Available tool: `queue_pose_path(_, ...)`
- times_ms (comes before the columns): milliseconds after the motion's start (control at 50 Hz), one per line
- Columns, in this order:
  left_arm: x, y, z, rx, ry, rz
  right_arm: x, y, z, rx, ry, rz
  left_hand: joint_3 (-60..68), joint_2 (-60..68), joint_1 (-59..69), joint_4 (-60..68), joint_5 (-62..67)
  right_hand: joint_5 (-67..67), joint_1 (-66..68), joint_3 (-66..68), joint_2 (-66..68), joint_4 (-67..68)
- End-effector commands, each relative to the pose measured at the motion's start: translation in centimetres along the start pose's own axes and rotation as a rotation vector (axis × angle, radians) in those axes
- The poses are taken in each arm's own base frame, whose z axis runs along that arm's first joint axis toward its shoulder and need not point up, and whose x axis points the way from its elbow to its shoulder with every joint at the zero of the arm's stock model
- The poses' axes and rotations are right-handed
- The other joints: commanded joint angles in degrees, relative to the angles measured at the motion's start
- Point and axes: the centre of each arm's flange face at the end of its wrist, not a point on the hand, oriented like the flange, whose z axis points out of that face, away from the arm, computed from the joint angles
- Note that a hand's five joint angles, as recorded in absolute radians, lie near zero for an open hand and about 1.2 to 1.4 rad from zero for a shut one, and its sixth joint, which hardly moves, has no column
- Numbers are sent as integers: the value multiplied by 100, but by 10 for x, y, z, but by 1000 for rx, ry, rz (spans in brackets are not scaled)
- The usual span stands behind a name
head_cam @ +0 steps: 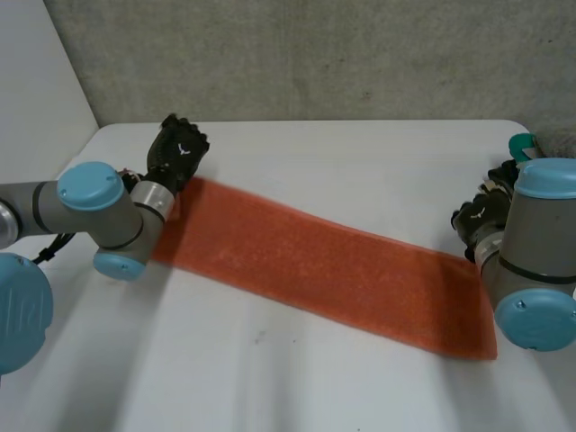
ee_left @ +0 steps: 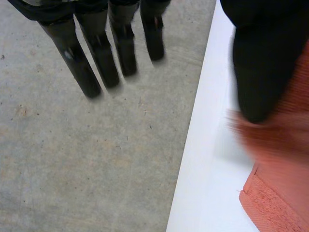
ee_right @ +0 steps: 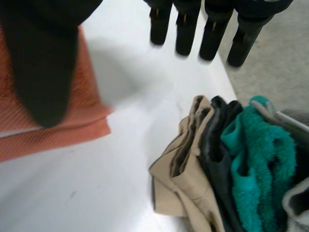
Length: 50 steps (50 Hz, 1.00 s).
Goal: Fold the laundry.
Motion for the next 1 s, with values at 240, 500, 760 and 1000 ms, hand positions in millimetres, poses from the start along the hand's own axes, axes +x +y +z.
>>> queue_pose_path(240, -79, -43, -22, 88, -86, -128, 49, -37, -90, 167, -29, 256, -1773, -1751, -1014, -1734, -1593, -504, -409, -499, -406, -503)
queue_pose_path(500, -56, 25, -53, -87, 117, -166, 14, 1, -134, -80, -366, 447, -1773, -1751, -1014, -1734, -1593, -504, -409, -499, -406, -503)
queue_pose_path(760, -15, 73, -43, -149, 181, -124, -7, 24, -113, -115, -355, 424, -1773, -1751, -1014, -1734, -1593, -504, -409, -499, -406, -503)
queue_pose_path(1000, -65, 94, 29, -114, -244, -131, -5, 22, -118, -83, -285, 398, -1773, -1751, -1014, -1734, -1593, -504, -409, -499, -406, -503)
